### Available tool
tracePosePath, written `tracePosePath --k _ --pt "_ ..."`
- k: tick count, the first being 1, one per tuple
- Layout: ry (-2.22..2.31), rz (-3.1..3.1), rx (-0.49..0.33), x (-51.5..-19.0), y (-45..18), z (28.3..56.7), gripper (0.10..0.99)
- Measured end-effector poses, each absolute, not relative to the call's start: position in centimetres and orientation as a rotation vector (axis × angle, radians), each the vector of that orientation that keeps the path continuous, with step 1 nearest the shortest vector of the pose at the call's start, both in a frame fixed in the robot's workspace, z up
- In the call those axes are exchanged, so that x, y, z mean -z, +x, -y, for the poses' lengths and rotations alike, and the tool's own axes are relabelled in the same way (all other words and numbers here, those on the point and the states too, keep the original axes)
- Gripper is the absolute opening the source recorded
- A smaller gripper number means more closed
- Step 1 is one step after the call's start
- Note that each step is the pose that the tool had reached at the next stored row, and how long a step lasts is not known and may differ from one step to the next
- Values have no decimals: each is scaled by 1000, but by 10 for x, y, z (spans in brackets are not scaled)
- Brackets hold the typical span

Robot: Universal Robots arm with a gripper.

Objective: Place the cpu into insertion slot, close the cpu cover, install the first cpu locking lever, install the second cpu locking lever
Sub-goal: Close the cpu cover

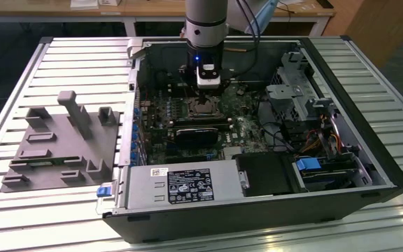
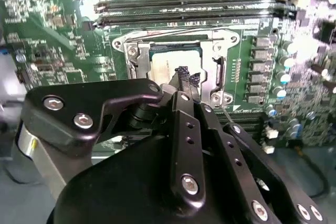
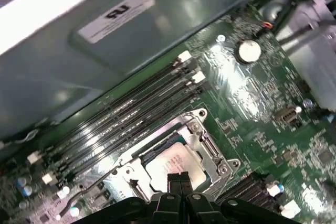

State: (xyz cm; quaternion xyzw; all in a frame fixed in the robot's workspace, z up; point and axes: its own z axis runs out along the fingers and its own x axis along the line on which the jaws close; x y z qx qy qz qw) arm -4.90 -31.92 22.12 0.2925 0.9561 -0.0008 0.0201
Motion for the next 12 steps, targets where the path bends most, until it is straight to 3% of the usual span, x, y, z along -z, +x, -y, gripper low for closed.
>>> tracePosePath --k 12 --pt "529 -3056 -4 -220 -49 319 102"
